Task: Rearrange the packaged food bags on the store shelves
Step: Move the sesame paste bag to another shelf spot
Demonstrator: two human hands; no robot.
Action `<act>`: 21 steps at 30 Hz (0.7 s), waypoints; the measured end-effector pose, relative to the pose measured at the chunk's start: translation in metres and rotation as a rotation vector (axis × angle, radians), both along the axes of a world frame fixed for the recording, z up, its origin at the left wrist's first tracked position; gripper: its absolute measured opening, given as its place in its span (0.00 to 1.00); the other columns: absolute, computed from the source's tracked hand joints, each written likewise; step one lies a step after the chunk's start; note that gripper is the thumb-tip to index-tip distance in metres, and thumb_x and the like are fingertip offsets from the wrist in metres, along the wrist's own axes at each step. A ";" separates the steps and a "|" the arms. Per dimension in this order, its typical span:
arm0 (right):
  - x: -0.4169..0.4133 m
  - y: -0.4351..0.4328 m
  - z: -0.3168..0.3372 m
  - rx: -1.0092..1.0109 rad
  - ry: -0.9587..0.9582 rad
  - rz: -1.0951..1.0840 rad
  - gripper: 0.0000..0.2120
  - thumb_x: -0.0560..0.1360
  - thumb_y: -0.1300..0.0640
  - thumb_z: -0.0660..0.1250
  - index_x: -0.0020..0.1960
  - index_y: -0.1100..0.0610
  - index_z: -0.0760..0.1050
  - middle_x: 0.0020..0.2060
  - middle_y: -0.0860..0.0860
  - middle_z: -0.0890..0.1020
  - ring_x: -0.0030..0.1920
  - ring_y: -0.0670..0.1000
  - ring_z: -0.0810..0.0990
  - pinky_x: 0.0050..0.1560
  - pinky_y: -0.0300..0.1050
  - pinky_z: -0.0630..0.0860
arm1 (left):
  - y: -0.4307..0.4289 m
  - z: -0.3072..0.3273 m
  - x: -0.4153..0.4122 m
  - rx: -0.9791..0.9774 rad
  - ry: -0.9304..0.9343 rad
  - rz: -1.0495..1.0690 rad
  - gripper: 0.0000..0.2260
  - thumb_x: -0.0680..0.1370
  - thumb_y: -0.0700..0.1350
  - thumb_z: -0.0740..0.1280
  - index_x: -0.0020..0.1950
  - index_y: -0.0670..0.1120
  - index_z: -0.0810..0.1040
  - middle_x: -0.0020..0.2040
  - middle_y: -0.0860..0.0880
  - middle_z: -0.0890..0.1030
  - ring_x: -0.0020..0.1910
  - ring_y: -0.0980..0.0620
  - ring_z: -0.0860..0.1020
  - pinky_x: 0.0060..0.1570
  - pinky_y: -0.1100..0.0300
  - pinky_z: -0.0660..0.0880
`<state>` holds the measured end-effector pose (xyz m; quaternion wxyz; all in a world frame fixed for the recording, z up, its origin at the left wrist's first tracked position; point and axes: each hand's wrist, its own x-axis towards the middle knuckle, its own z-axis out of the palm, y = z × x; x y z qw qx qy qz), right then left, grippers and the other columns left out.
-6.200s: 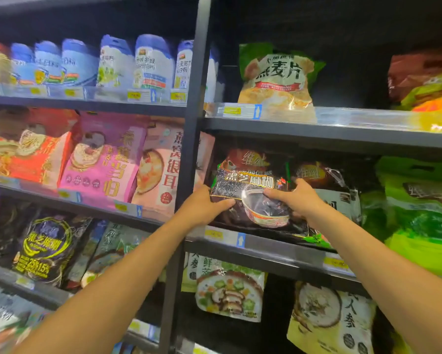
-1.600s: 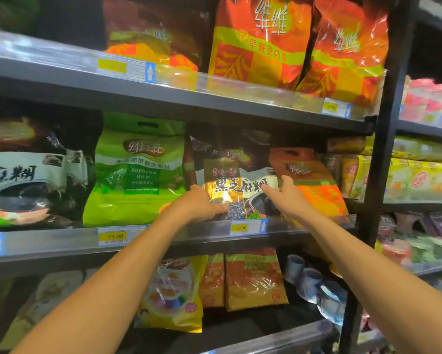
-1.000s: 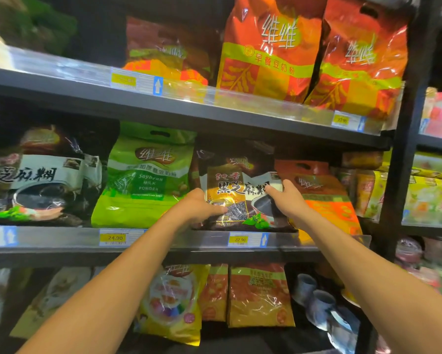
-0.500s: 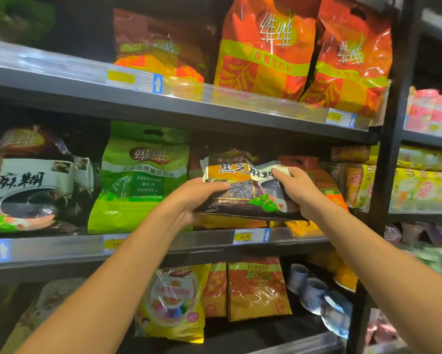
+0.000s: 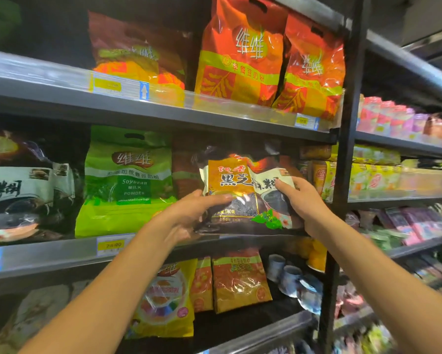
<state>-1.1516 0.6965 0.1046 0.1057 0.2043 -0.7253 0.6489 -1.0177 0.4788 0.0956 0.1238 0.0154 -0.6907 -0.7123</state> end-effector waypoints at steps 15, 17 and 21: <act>0.101 0.087 -0.101 -0.094 -0.025 0.068 0.14 0.84 0.46 0.63 0.54 0.53 0.83 0.45 0.48 0.89 0.47 0.48 0.88 0.44 0.46 0.80 | 0.073 -0.133 0.062 0.070 0.029 -0.067 0.25 0.68 0.45 0.79 0.64 0.43 0.82 0.57 0.43 0.88 0.60 0.44 0.85 0.68 0.48 0.76; 0.111 0.100 -0.128 -0.083 -0.066 0.115 0.13 0.83 0.46 0.64 0.54 0.54 0.82 0.48 0.53 0.88 0.51 0.55 0.88 0.50 0.54 0.83 | 0.083 -0.157 0.079 0.057 0.018 -0.036 0.26 0.67 0.45 0.80 0.63 0.43 0.82 0.56 0.44 0.88 0.58 0.46 0.86 0.67 0.50 0.77; 0.131 0.123 -0.186 -0.096 -0.151 0.191 0.16 0.81 0.45 0.67 0.56 0.57 0.81 0.49 0.51 0.88 0.51 0.52 0.86 0.52 0.49 0.80 | 0.101 -0.206 0.113 0.030 -0.054 -0.005 0.33 0.62 0.51 0.85 0.63 0.45 0.81 0.56 0.45 0.88 0.58 0.45 0.86 0.66 0.48 0.77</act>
